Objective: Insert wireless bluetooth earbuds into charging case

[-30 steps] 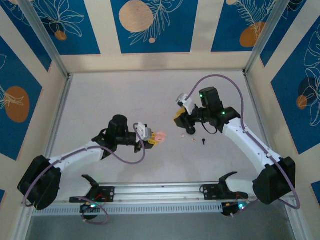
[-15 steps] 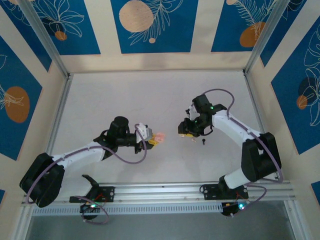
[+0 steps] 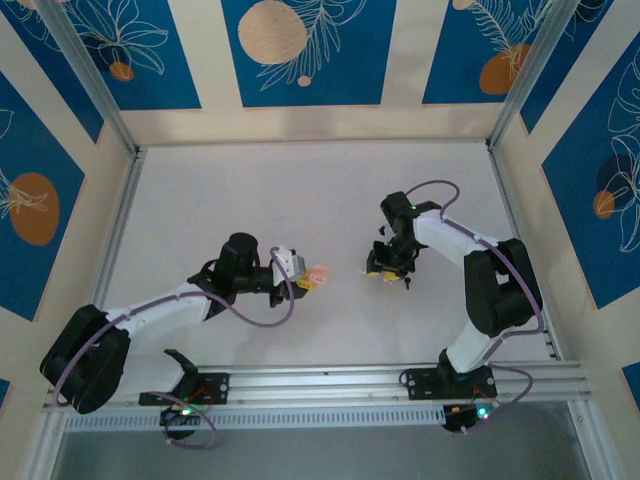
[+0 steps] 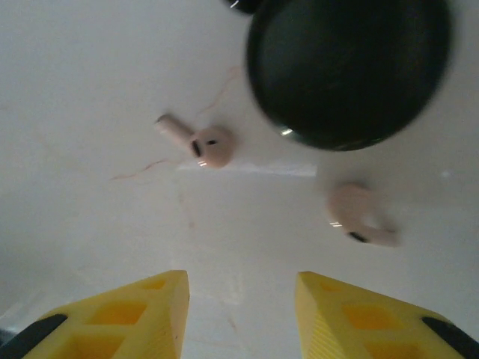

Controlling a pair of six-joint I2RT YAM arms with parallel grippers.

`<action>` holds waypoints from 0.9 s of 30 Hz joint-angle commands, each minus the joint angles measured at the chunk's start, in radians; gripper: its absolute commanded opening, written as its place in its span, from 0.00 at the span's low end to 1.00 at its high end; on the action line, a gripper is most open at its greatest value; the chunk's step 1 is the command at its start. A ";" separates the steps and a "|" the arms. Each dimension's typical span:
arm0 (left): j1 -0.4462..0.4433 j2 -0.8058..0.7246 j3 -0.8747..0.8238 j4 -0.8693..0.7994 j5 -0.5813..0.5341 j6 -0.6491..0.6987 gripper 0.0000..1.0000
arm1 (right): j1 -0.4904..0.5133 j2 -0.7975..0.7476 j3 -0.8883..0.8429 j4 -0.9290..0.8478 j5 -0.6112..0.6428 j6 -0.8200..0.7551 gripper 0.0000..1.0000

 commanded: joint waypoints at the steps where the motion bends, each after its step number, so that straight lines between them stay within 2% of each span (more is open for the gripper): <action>1: -0.005 0.012 0.000 0.008 0.003 -0.006 0.17 | -0.003 0.025 0.054 -0.088 0.106 -0.073 0.42; 12: -0.005 -0.011 0.010 -0.038 -0.014 0.018 0.17 | -0.006 0.158 0.097 -0.106 0.115 -0.110 0.42; 21: -0.003 0.014 0.021 -0.030 -0.004 0.020 0.17 | 0.006 0.145 0.075 -0.134 -0.027 -0.089 0.42; 27: -0.004 0.016 0.029 -0.034 -0.001 0.021 0.17 | 0.004 0.121 0.103 -0.183 -0.025 -0.090 0.41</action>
